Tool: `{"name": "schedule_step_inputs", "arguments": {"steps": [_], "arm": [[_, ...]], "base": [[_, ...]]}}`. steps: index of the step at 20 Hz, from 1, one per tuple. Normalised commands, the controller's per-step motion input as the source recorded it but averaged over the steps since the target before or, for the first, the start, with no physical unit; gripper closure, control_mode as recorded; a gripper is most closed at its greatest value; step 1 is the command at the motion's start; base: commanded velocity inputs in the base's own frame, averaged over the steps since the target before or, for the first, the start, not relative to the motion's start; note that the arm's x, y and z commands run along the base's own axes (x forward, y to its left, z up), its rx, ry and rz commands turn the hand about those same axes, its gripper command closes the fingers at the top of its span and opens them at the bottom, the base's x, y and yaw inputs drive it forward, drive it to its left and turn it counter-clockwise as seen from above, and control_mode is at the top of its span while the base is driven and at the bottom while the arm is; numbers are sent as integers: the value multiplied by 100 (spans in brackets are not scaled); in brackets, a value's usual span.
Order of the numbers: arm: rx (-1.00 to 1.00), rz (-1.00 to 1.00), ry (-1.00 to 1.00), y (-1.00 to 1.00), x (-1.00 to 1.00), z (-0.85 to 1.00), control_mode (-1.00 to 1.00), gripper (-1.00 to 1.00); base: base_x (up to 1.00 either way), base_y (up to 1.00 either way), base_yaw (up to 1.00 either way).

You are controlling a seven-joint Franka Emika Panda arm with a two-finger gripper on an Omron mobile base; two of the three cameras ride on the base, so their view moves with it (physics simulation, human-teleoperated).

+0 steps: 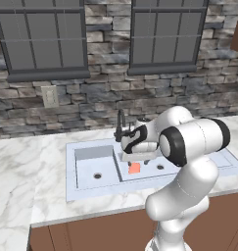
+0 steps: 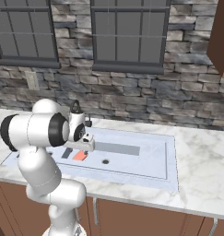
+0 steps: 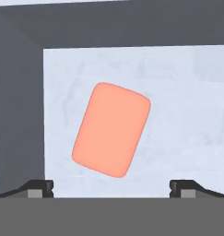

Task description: Pick up the bar soap and bar soap from the sink, and place them back in the cabinet, and close the cabinet door.

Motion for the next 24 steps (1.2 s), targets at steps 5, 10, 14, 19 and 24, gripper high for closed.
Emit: {"name": "schedule_step_inputs", "arguments": {"steps": [5,10,14,19,24], "arm": [[0,-4,0,0,12,-7,-100,-100],[0,-5,0,0,16,-8,-100,-100],[0,-5,0,0,15,-8,-100,-100],[0,-2,0,0,3,-3,-100,-100],[0,0,0,0,0,-9,-100,-100]], "base": [[0,0,0],[0,0,0],[0,0,0],[0,0,0],[0,0,0]]}}
